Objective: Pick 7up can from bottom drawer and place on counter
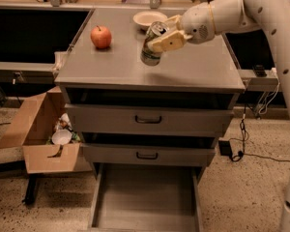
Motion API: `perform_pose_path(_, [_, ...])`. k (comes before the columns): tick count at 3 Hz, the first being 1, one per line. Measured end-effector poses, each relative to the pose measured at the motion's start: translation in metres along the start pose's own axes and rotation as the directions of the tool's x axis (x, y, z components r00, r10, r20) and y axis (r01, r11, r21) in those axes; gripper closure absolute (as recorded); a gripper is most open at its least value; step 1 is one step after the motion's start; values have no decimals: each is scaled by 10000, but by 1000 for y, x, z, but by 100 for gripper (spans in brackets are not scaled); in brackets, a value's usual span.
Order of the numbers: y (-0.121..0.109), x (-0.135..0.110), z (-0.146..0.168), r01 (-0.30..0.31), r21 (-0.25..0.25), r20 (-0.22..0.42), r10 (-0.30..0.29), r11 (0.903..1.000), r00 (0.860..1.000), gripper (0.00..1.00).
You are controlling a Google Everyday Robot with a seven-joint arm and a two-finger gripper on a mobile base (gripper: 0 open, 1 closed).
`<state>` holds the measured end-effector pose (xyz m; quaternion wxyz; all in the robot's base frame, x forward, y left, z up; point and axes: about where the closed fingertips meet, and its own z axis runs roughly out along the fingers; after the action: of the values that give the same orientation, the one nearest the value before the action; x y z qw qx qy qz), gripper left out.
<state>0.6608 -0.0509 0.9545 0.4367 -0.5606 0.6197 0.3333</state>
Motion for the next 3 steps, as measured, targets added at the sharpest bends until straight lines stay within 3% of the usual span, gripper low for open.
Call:
perform_pose_path(1, [-17,1,22,-374,-195,-753,358,9991,9965,100])
perform_pose_path(3, [-49,53,52,-1787,262,-1917,1804,9836,9647,100])
